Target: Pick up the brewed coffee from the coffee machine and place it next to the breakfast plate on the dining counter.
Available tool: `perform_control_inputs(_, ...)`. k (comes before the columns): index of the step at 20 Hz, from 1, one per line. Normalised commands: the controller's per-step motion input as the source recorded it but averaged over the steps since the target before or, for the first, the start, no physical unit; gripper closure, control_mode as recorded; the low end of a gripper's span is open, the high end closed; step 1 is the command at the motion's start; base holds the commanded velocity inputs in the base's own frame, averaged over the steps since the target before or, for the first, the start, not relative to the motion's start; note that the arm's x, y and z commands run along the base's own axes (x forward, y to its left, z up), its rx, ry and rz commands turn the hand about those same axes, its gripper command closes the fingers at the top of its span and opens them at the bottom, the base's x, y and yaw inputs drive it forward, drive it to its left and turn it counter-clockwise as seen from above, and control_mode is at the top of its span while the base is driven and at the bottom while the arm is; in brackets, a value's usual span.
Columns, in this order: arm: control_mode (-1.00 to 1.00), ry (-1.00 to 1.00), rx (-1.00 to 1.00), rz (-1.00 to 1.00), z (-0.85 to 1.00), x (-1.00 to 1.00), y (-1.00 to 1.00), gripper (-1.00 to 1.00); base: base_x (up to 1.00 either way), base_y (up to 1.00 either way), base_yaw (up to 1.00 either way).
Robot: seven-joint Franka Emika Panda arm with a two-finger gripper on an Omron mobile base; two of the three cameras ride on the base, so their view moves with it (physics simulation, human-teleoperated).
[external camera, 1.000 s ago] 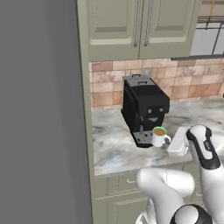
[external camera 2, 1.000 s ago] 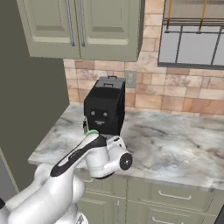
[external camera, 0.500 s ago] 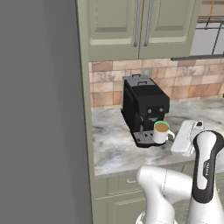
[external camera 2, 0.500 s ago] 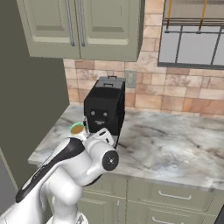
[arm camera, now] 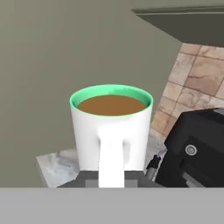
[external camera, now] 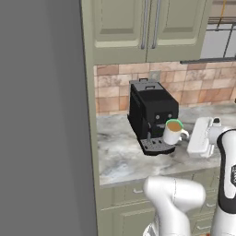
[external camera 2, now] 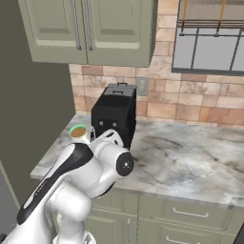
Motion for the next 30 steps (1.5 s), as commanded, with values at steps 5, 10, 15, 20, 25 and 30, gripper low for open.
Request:
perform_control_inputs(5,1.00,0.02,0.00,0.01,0.00,0.04,-0.01,1.00,-0.38,0.02,0.16)
perform_control_inputs(10,1.00,0.00,0.00,0.00,0.00,0.00,0.00,1.00,-0.98,0.35,0.48)
perform_control_inputs(15,1.00,0.00,0.00,0.00,0.00,0.00,0.00,1.00,-0.93,0.25,0.73)
perform_control_inputs(20,1.00,0.00,0.00,0.00,0.00,0.00,0.00,1.00,-0.39,0.48,0.92)
perform_control_inputs(25,1.00,0.00,0.00,0.00,0.00,0.00,0.00,1.00,-0.08,0.43,0.95)
perform_control_inputs(30,1.00,0.00,0.00,0.00,0.00,0.00,0.00,1.00,0.00,0.31,0.86)
